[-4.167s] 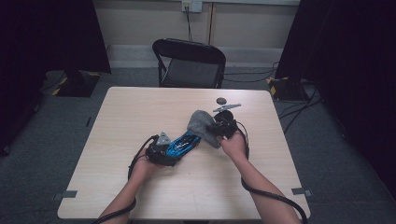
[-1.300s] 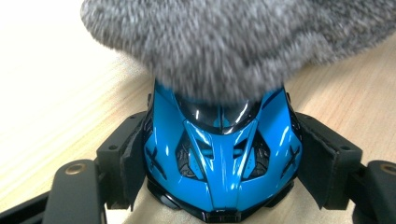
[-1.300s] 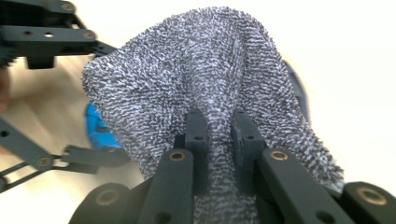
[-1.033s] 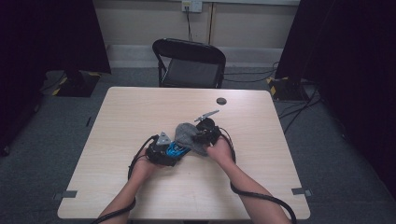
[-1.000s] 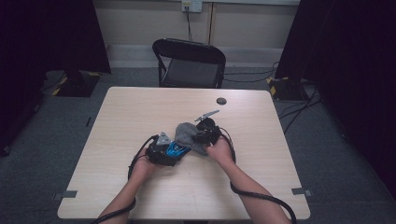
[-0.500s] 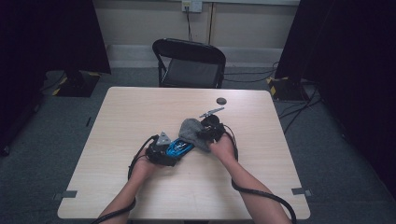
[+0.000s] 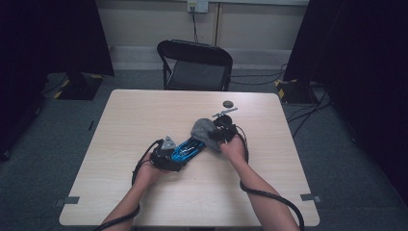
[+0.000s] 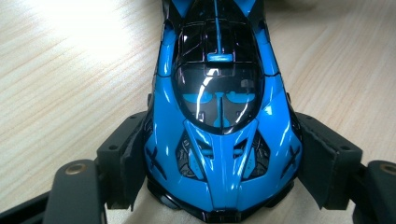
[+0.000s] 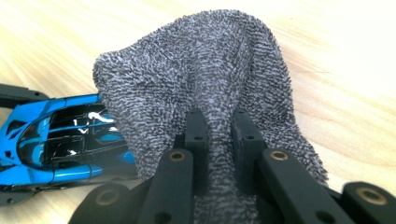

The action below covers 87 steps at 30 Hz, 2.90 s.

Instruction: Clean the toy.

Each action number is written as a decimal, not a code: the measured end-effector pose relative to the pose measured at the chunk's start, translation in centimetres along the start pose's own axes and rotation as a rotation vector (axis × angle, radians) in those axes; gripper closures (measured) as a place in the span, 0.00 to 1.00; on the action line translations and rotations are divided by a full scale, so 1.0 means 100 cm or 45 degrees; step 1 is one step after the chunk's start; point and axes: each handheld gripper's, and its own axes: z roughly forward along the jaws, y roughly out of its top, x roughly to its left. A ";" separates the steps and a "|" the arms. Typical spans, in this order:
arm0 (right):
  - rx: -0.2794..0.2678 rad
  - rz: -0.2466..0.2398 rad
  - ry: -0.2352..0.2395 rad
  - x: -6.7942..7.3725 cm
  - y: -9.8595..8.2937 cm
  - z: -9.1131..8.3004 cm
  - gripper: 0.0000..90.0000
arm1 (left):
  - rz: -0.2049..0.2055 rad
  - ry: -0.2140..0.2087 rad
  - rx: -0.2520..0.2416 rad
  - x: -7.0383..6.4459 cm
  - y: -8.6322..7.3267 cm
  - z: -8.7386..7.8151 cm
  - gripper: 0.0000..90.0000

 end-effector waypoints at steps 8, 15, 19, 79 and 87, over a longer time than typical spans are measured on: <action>0.010 0.027 -0.023 -0.012 -0.001 0.001 0.89 | 0.000 0.000 0.000 0.000 0.000 0.000 0.29; 0.010 0.050 -0.036 -0.016 -0.001 0.003 0.89 | 0.000 0.001 0.000 0.000 0.000 0.000 0.29; 0.008 0.048 -0.048 -0.019 -0.001 0.001 0.89 | 0.000 0.001 0.001 0.000 0.000 0.000 0.29; -0.008 -0.319 0.175 0.075 0.001 -0.017 0.89 | 0.001 0.001 0.001 0.000 0.000 0.000 0.29; 0.033 -0.383 0.196 0.095 0.001 -0.007 0.89 | 0.006 0.007 0.002 0.000 0.000 0.000 0.29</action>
